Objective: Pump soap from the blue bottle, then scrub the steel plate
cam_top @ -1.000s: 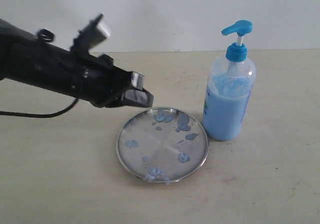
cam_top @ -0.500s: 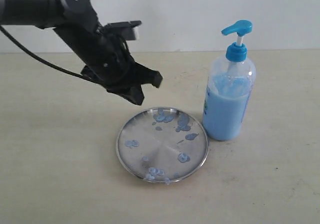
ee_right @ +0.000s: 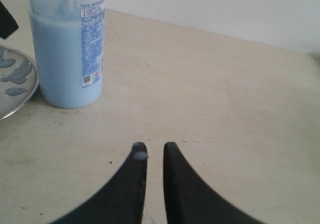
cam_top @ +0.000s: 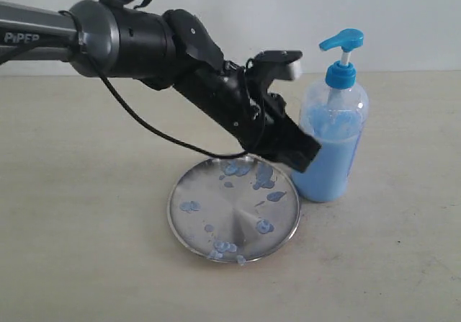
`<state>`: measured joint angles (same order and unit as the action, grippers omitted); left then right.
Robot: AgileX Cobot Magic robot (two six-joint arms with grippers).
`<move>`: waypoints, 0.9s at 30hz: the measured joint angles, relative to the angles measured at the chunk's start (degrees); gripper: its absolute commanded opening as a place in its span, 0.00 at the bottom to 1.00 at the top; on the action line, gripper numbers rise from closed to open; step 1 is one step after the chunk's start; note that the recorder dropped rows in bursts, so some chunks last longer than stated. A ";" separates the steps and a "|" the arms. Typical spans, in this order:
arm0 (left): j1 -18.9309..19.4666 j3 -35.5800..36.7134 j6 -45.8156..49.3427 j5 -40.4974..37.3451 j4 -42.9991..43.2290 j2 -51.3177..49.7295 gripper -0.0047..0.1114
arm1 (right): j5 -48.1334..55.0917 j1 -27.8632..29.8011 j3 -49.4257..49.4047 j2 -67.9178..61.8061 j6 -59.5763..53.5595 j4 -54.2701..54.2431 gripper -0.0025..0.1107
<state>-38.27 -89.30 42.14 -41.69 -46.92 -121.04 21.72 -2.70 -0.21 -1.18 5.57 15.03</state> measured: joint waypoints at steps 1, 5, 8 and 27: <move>-0.03 0.00 2.79 -4.47 -0.42 -0.82 0.08 | 0.00 0.00 0.00 0.00 0.00 0.00 0.05; 0.08 0.20 -8.54 -16.26 22.49 -0.59 0.08 | 0.00 0.00 0.00 0.00 -0.16 0.00 0.05; 0.20 0.20 -18.66 -7.42 31.65 0.69 0.08 | 0.00 0.00 0.00 0.00 -0.16 0.00 0.05; 0.58 0.08 -20.16 5.03 28.29 0.07 0.08 | 0.00 0.00 0.00 0.00 -0.16 0.00 0.05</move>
<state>-37.69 -89.22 21.98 -36.66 -18.63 -120.97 21.72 -2.70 -0.21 -1.18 5.40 15.03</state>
